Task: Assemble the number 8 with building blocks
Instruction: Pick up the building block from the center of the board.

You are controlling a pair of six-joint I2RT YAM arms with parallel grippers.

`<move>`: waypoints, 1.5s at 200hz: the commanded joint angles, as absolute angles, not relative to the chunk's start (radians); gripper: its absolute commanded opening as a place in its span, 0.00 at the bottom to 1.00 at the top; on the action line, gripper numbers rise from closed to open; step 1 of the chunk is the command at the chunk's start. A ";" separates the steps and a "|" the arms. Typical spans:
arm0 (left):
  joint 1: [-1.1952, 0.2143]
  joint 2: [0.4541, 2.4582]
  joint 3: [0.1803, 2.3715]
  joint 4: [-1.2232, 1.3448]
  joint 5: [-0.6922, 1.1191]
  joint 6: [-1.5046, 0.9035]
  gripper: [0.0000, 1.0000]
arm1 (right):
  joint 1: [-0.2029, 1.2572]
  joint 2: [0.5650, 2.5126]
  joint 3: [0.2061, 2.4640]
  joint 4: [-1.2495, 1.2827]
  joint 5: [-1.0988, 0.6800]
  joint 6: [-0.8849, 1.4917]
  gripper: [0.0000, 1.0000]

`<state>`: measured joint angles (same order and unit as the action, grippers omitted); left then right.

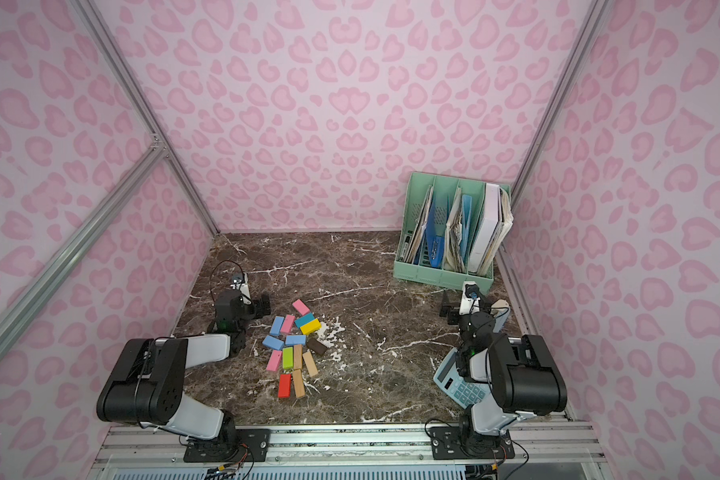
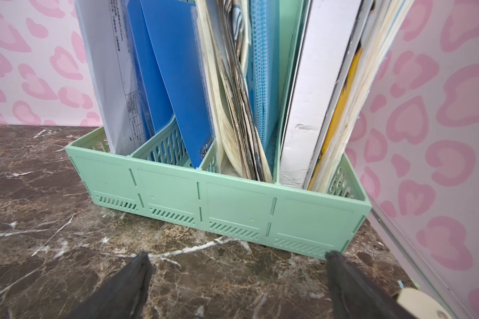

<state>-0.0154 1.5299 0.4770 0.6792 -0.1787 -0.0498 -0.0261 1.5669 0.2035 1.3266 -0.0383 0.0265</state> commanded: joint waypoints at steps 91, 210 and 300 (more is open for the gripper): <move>-0.029 1.353 0.857 0.066 -0.087 -0.134 0.99 | 0.001 1.333 0.214 1.148 0.028 0.034 0.99; -0.027 0.853 0.960 -0.377 0.054 -0.224 0.99 | 0.149 0.859 0.435 0.395 -0.116 0.171 1.00; -0.056 1.215 1.175 -0.708 0.319 -0.033 0.99 | 0.406 0.919 0.633 0.010 -0.176 0.182 0.99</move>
<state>-0.0376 1.1038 1.0859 -0.5388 0.2440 -0.1135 0.3553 0.8944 0.5919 0.1520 -0.1440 0.1783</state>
